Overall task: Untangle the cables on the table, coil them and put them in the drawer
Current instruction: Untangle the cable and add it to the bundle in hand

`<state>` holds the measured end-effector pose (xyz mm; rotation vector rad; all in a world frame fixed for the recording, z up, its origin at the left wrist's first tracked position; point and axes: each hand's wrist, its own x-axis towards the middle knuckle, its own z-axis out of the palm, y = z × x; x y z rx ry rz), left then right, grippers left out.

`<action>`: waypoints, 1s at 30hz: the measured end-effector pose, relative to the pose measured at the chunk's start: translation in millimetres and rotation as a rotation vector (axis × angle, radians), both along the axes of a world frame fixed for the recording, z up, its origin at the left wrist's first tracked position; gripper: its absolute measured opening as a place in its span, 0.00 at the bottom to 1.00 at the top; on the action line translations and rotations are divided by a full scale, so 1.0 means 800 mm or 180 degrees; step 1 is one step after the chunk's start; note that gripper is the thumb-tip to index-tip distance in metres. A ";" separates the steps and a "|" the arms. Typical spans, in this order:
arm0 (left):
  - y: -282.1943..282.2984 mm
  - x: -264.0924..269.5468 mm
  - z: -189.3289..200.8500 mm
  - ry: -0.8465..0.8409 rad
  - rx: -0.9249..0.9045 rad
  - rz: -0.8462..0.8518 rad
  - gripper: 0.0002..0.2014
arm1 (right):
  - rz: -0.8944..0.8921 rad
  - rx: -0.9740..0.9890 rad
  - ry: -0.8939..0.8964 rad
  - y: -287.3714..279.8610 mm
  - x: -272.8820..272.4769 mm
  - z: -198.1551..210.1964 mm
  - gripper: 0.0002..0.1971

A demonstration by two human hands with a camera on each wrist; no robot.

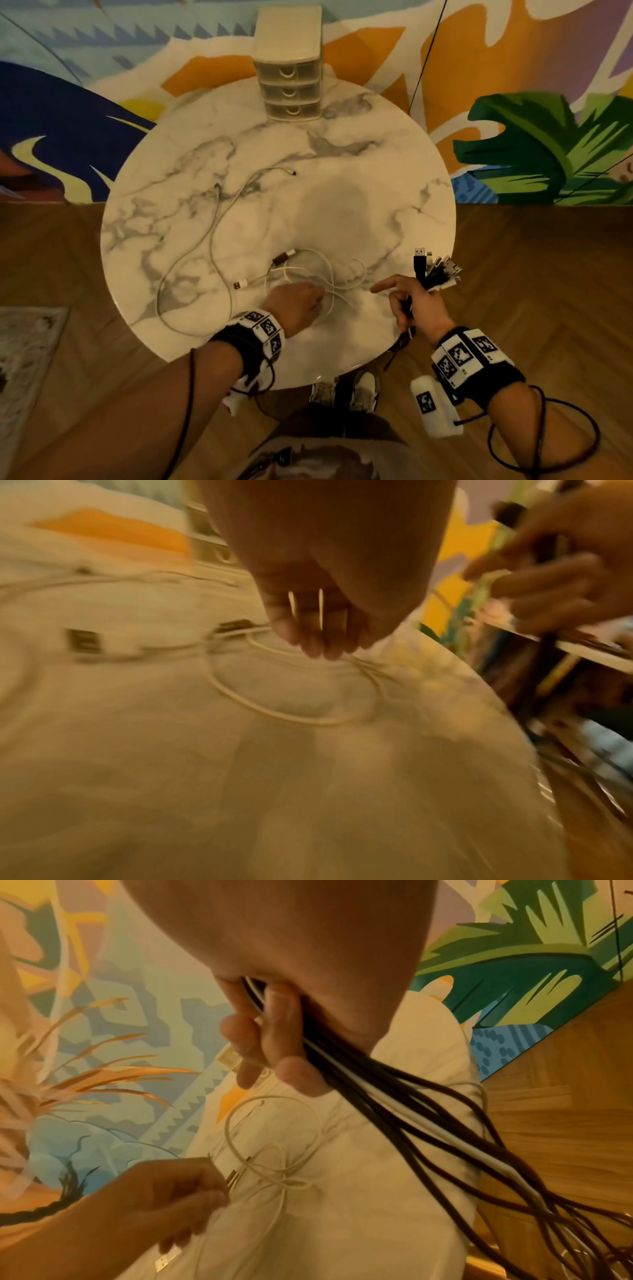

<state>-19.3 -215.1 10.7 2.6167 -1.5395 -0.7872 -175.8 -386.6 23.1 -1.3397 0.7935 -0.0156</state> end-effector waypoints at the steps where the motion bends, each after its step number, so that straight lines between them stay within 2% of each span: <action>1: 0.007 0.017 0.001 -0.0172 -0.0178 0.0329 0.12 | -0.0012 -0.0014 0.0018 0.000 0.000 -0.001 0.24; 3: 0.031 0.061 -0.001 -0.0417 -0.0385 0.0980 0.12 | -0.0047 -0.0039 0.0051 0.001 -0.002 0.000 0.24; 4: 0.047 0.084 -0.006 -0.0532 -0.0279 0.1146 0.15 | -0.0063 -0.0053 0.0060 0.001 -0.003 0.000 0.24; 7: 0.084 0.115 -0.021 -0.0616 0.0688 0.1001 0.21 | -0.0085 -0.0083 0.0099 0.004 -0.004 0.001 0.24; 8: 0.087 0.113 -0.026 -0.0618 0.0807 0.0893 0.19 | -0.0072 -0.0091 0.0111 0.006 -0.003 0.001 0.24; 10: 0.085 0.104 -0.031 -0.0570 0.0694 0.0892 0.16 | -0.0042 -0.0122 0.0129 0.007 -0.001 0.002 0.24; 12: 0.072 0.098 -0.024 -0.0299 0.0244 0.1307 0.10 | -0.0042 -0.0182 0.0161 0.009 0.000 0.003 0.24; 14: 0.053 0.095 -0.008 0.0066 -0.0528 0.1741 0.05 | -0.0052 -0.0265 0.0167 0.010 0.002 0.006 0.24; 19: -0.012 0.098 0.082 0.0147 -0.2992 0.2247 0.01 | -0.0166 -0.0418 0.0015 0.010 0.016 0.031 0.24; 21: -0.035 0.102 0.108 0.0565 -0.3384 0.2259 0.02 | -0.0285 -0.0508 -0.0157 0.005 0.023 0.047 0.23; 22: -0.043 0.099 0.117 0.0757 -0.3268 0.1997 0.02 | -0.0348 -0.0571 -0.0246 0.002 0.027 0.055 0.22; 24: -0.055 0.089 0.127 0.0574 -0.2810 0.1193 0.03 | -0.0428 -0.0673 -0.0398 -0.005 0.033 0.069 0.21; 25: -0.059 0.087 0.129 0.0481 -0.2748 0.0998 0.03 | -0.0451 -0.0688 -0.0459 -0.008 0.035 0.075 0.21; 26: -0.061 0.088 0.131 0.0565 -0.2728 0.1024 0.03 | -0.0472 -0.0702 -0.0497 -0.011 0.036 0.080 0.20; 29: -0.059 0.089 0.132 0.1492 -0.2354 0.1356 0.05 | -0.0442 -0.0719 -0.0408 -0.015 0.038 0.087 0.20; 30: -0.057 0.087 0.133 0.1595 -0.2272 0.1373 0.05 | -0.0385 -0.0733 -0.0328 -0.014 0.039 0.088 0.20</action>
